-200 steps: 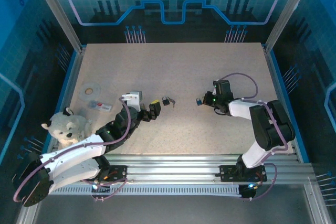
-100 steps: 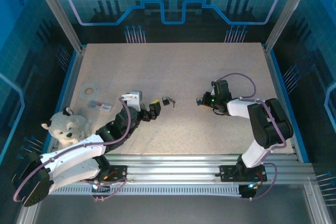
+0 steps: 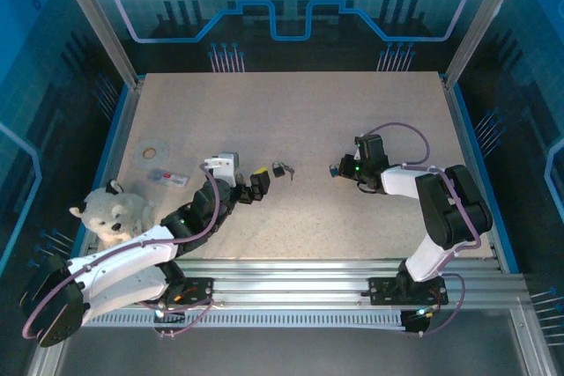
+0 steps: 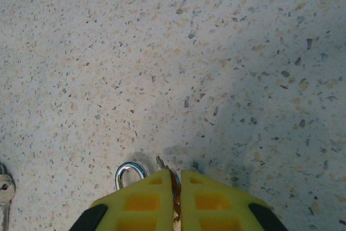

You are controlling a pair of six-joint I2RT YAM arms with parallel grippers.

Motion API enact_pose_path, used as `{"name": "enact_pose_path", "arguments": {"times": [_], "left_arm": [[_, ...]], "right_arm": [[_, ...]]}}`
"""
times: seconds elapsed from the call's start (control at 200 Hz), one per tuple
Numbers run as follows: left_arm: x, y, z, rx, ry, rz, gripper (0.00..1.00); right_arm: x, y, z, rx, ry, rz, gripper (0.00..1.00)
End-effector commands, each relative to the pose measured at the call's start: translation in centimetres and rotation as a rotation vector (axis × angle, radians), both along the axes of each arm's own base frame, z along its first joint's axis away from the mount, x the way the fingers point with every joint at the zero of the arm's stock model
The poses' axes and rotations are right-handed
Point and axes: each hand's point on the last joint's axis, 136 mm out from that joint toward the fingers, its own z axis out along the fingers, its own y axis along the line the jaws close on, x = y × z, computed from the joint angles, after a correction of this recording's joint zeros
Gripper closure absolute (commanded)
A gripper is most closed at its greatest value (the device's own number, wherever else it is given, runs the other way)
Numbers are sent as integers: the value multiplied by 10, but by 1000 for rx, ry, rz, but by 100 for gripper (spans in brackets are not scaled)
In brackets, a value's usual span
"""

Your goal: Lock with the key

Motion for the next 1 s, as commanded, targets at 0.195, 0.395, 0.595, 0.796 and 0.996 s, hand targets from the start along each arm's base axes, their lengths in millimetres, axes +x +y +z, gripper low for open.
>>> {"name": "enact_pose_path", "arguments": {"times": [0.195, 0.395, 0.595, 0.796, 0.996], "left_arm": [[3, 5, 0, 22, -21, 22, 1], [4, 5, 0, 21, -22, 23, 1], [4, 5, 0, 23, -20, 24, 1], [4, 5, -1, 23, -20, 23, 1], [4, 5, -2, 26, -17, 25, 1]], "right_arm": [[0, 8, 13, 3, -25, 18, 85], [-1, 5, 19, -10, -35, 13, 82], [-3, 3, 37, -18, -73, 17, 73], [-4, 0, 67, -33, -141, 26, 50], [-9, -2, 119, -60, -245, 41, 0]]}}
